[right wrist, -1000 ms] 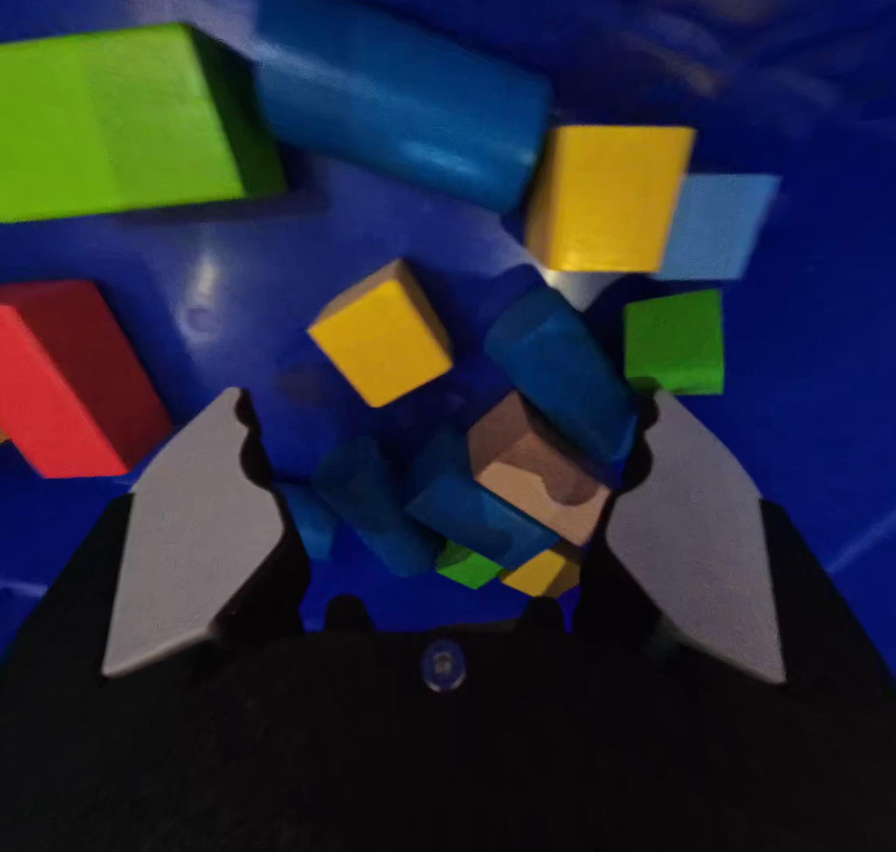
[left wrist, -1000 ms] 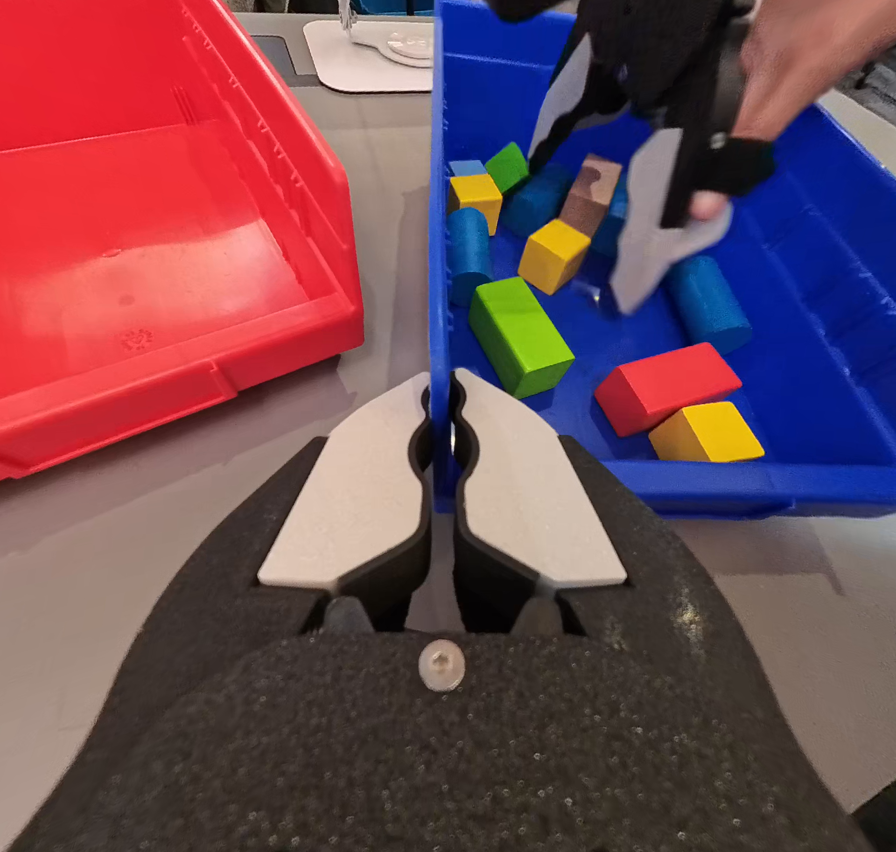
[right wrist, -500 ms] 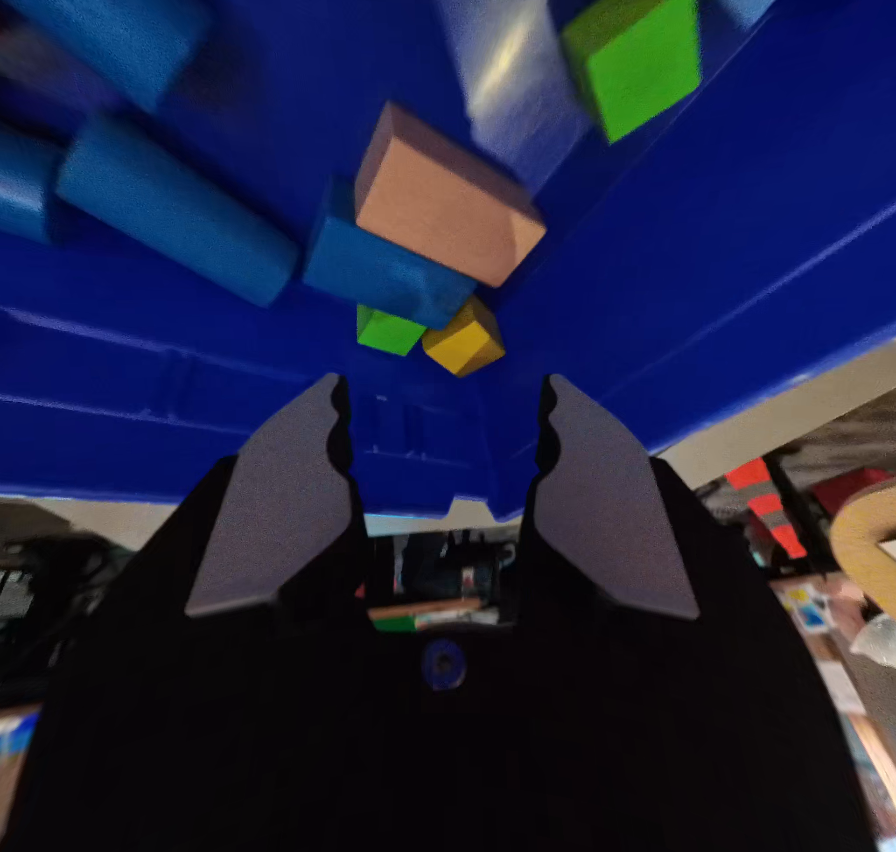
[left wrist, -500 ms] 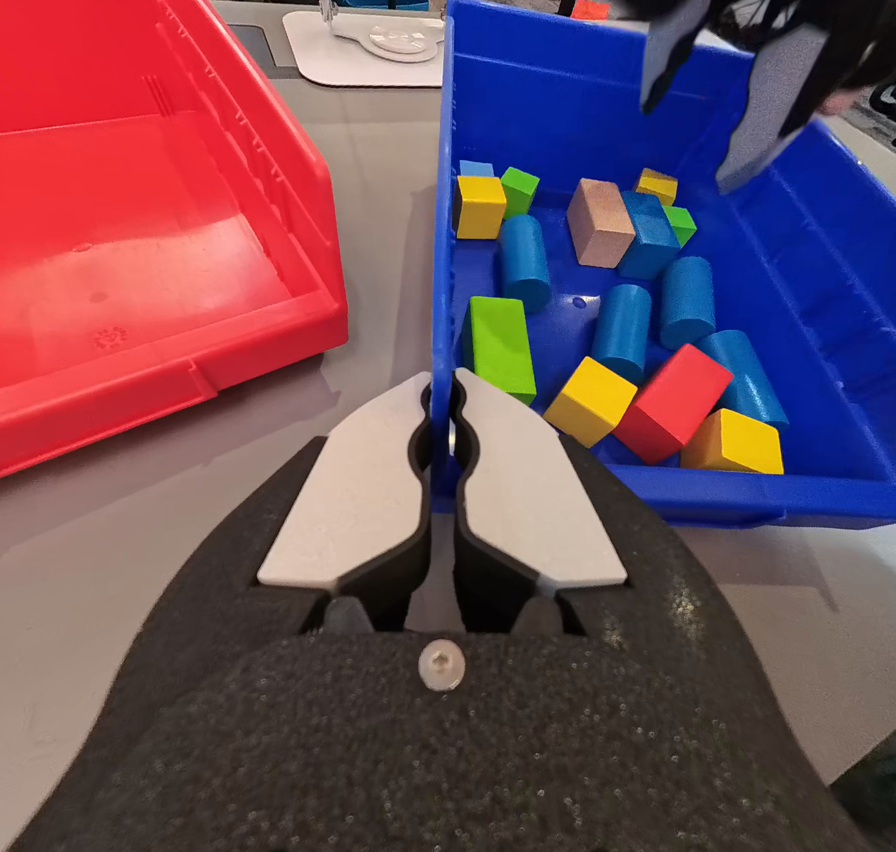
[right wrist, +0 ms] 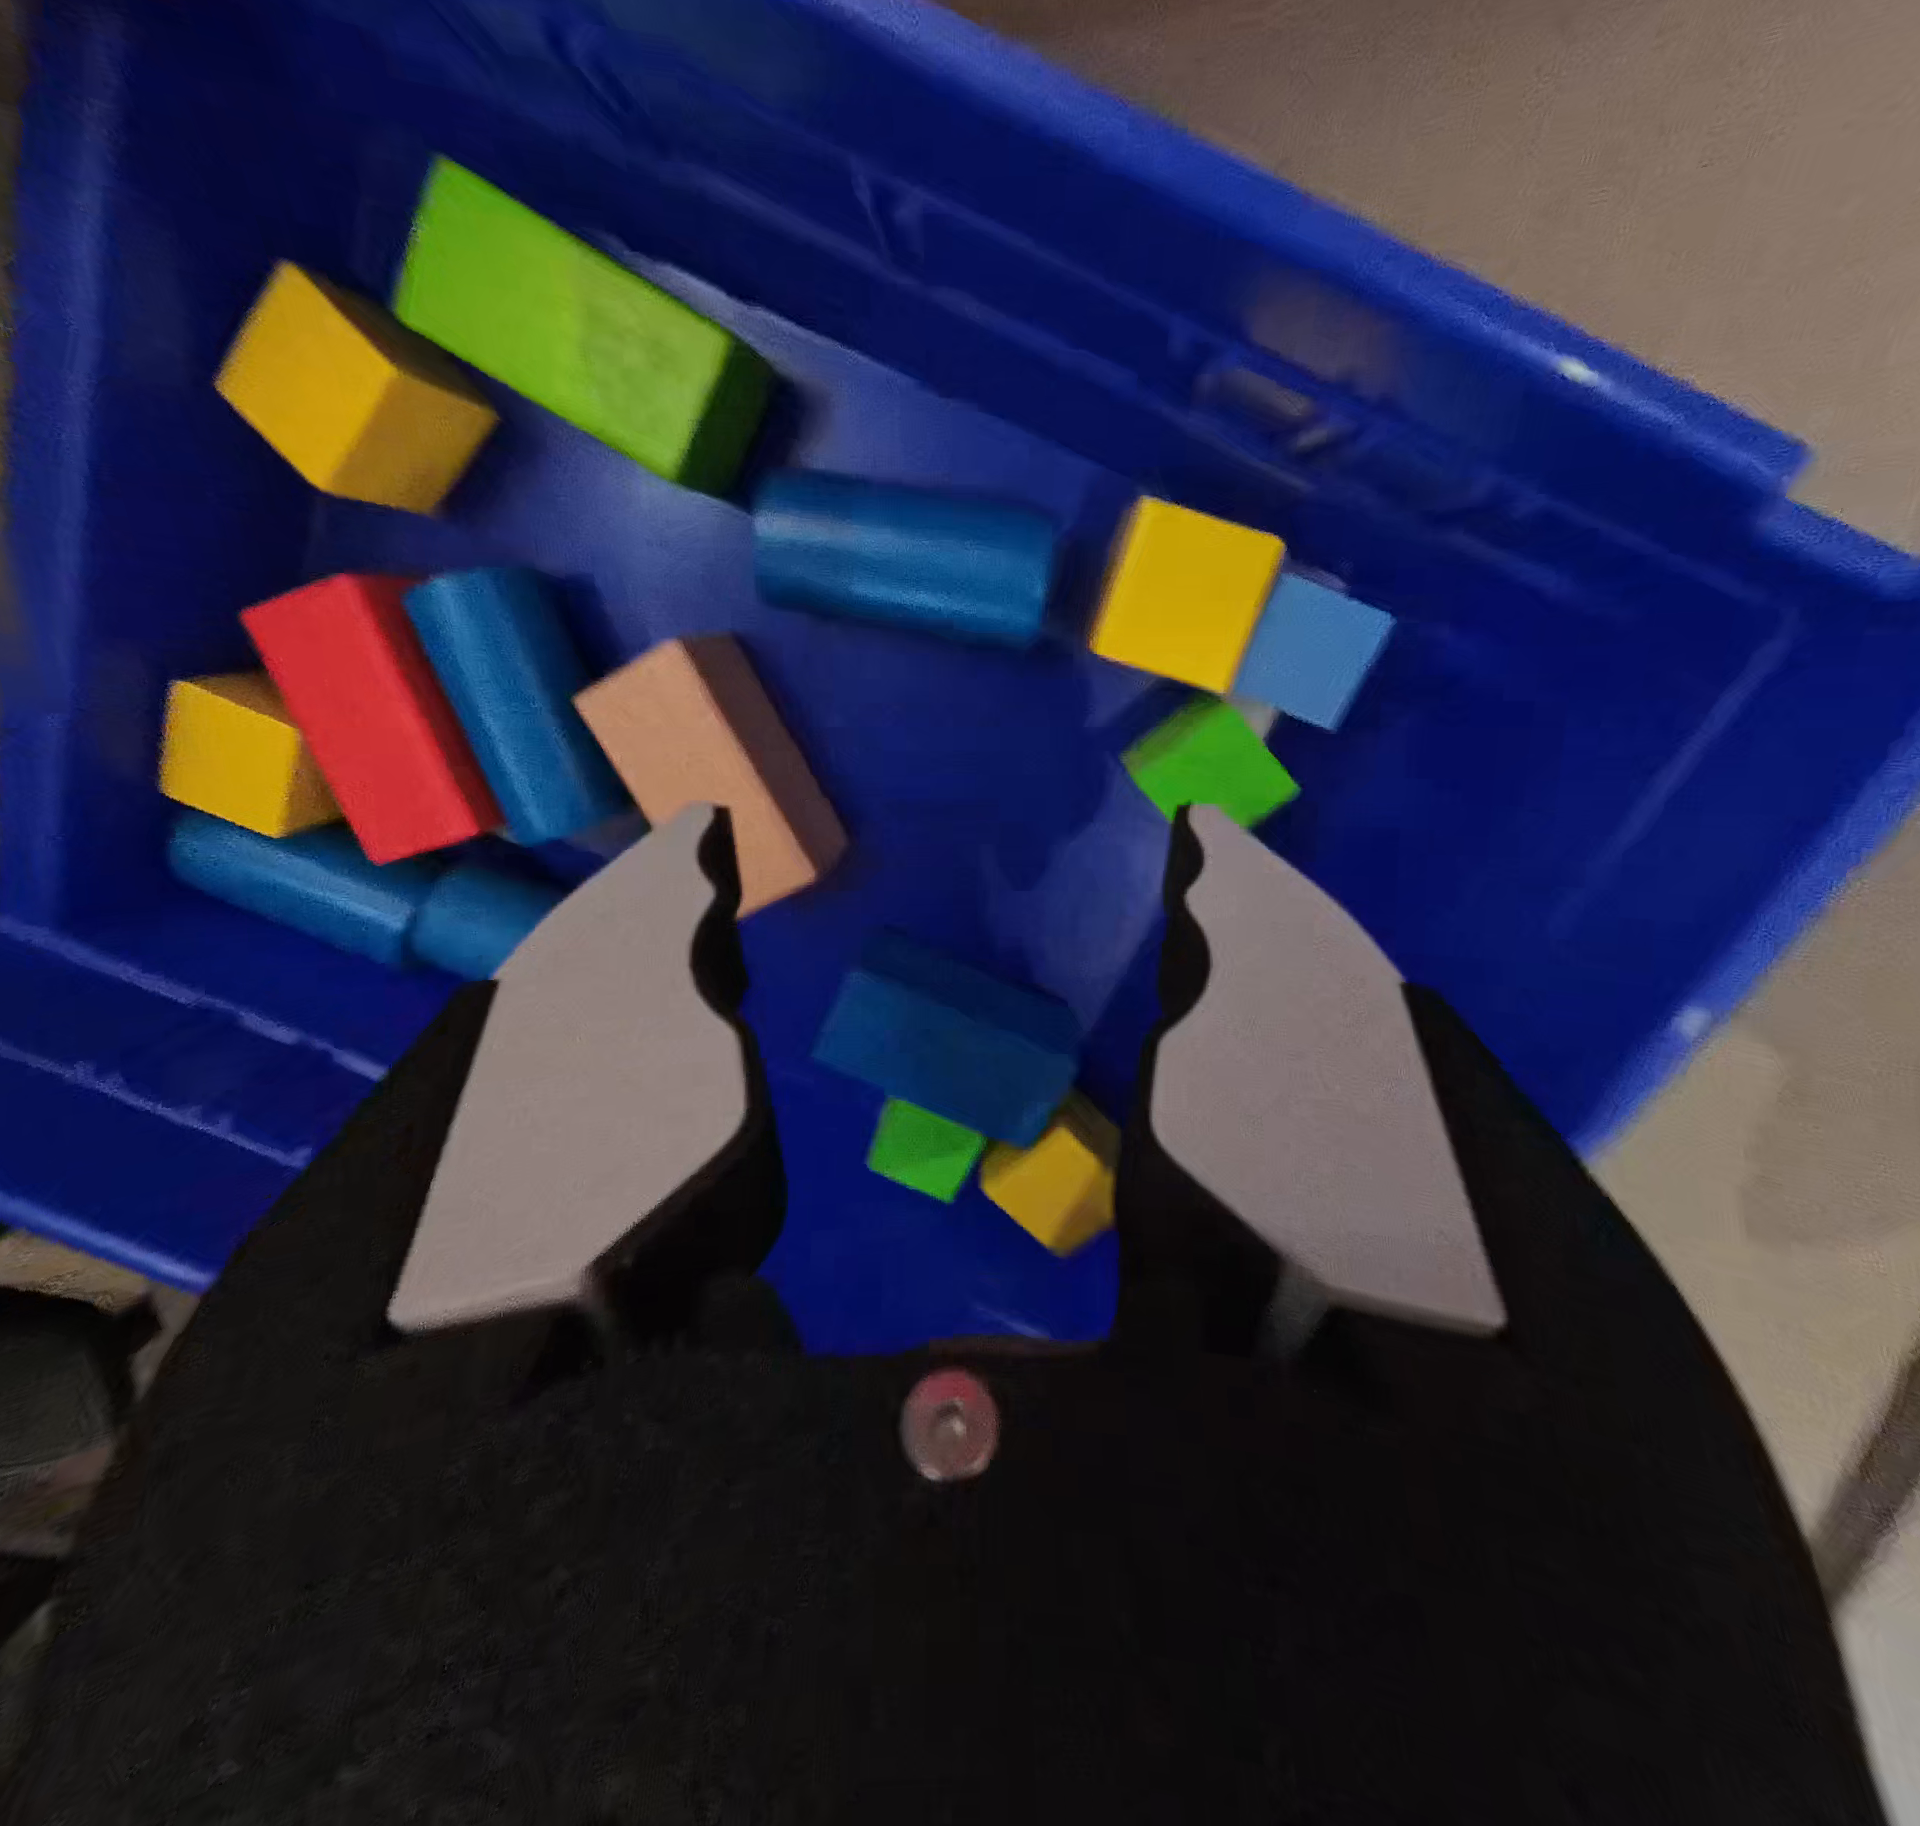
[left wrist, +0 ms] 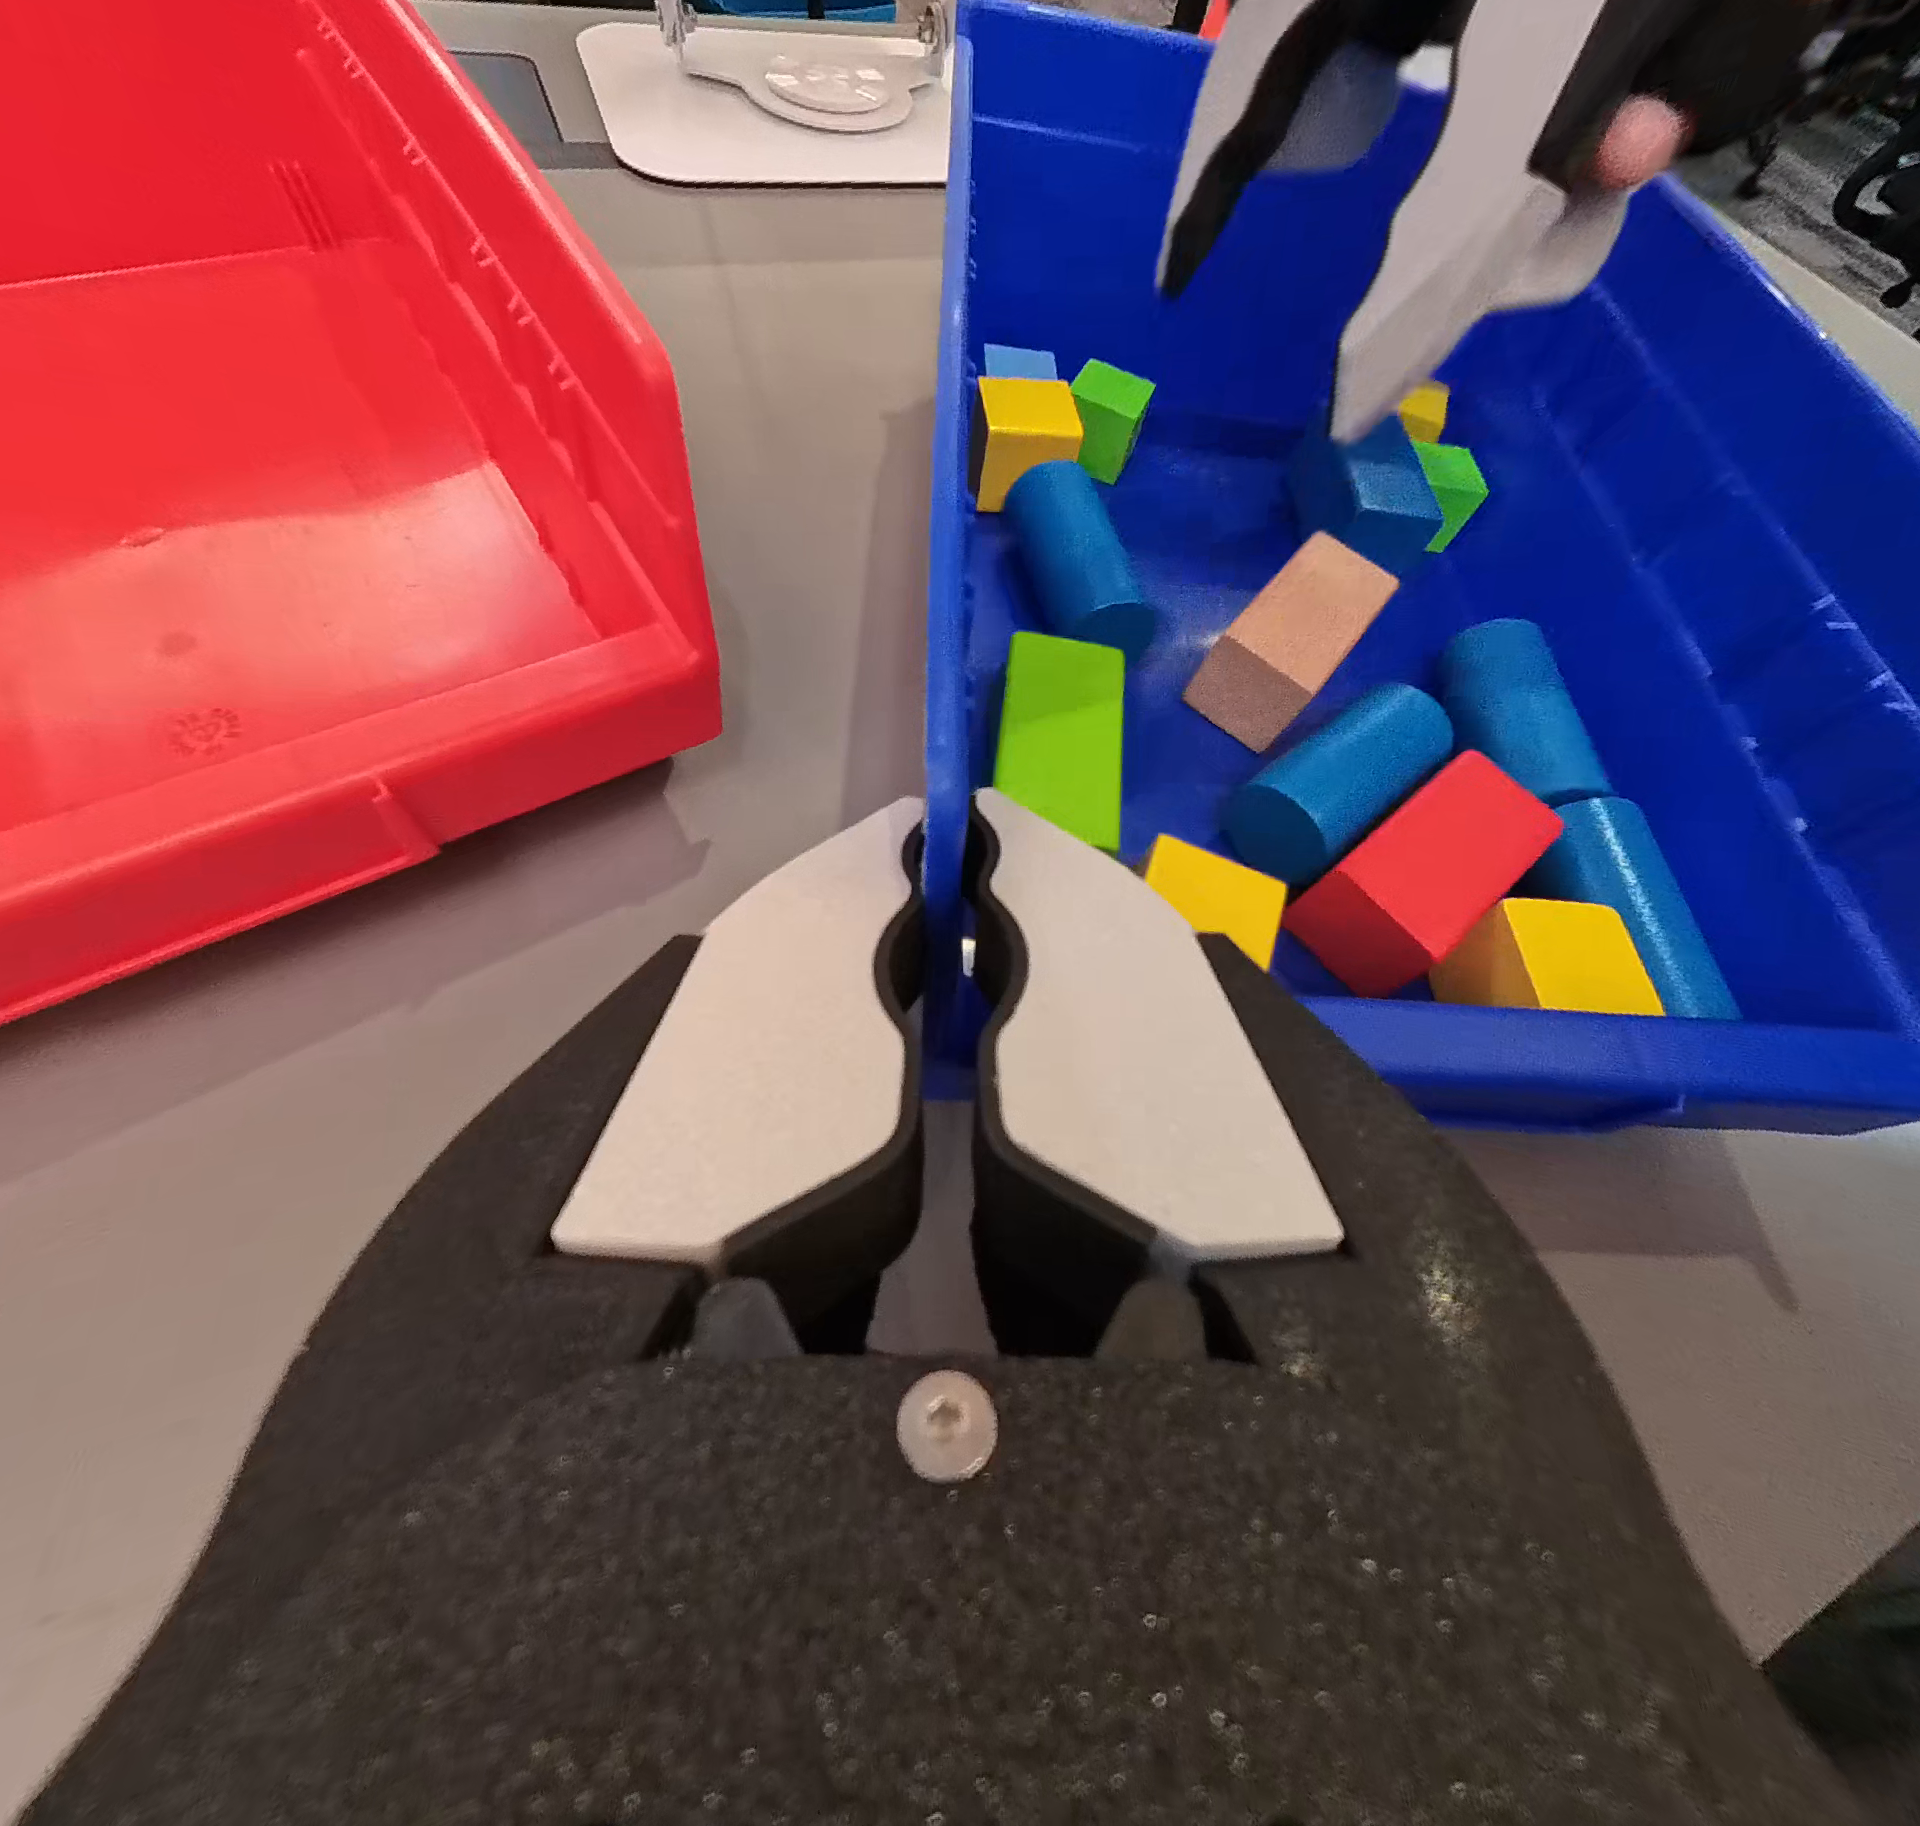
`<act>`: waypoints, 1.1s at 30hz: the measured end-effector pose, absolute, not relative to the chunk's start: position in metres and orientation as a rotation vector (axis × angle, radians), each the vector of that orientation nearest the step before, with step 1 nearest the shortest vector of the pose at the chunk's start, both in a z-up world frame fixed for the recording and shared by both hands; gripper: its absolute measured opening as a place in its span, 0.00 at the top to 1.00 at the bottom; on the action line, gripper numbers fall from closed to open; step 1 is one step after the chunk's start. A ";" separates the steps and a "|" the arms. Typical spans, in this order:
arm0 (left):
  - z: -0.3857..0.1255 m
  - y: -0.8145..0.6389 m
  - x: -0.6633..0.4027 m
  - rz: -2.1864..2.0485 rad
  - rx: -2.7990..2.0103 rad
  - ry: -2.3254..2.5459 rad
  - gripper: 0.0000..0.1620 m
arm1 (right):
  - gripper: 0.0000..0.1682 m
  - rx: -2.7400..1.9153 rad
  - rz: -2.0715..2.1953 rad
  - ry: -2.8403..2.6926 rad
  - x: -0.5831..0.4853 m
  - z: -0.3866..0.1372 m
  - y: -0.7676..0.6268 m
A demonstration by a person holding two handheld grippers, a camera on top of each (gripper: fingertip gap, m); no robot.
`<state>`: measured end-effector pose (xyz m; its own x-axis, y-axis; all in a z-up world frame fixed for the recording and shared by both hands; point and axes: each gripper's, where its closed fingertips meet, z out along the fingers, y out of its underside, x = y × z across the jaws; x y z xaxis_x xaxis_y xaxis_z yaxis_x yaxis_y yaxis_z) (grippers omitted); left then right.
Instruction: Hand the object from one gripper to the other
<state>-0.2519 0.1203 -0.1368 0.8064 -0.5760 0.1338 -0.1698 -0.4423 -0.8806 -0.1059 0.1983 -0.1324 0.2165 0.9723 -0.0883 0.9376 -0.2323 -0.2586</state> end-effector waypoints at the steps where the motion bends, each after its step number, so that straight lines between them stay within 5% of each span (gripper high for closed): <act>1: -0.137 0.120 -0.252 -0.520 -2.009 0.554 0.98 | 0.58 -2.369 0.182 -1.860 -0.088 -0.133 0.206; 5: -0.137 0.120 -0.252 -0.520 -2.012 0.548 0.98 | 0.68 -2.479 -0.701 -2.174 -0.004 -0.139 0.209; 10: -0.137 0.120 -0.252 -0.516 -2.010 0.555 0.98 | 0.76 -2.415 -1.058 -2.441 0.015 -0.166 0.199; 13: -0.137 0.120 -0.252 -0.516 -2.008 0.556 0.98 | 0.78 -2.458 -0.901 -2.448 0.011 -0.172 0.196; 18: -0.137 0.120 -0.252 -0.520 -2.009 0.552 0.98 | 0.74 -2.450 0.421 -1.922 -0.082 -0.159 0.184; 22: -0.137 0.120 -0.252 -0.522 -2.010 0.550 0.98 | 0.70 -2.372 0.003 -1.859 -0.060 -0.141 0.211; 29: -0.136 0.116 -0.250 -0.502 -2.021 0.554 0.98 | 0.63 -2.340 0.050 -2.023 -0.088 -0.130 0.137; 33: -0.136 0.110 -0.251 -0.478 -2.033 0.567 0.98 | 0.55 -2.241 0.217 -1.535 -0.118 -0.086 0.097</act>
<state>-0.2508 0.1097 -0.1363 0.8168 -0.5670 0.1064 -0.2005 -0.4520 -0.8692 -0.1176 0.0966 -0.0858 0.3803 0.9192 0.1023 0.8548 -0.3071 -0.4184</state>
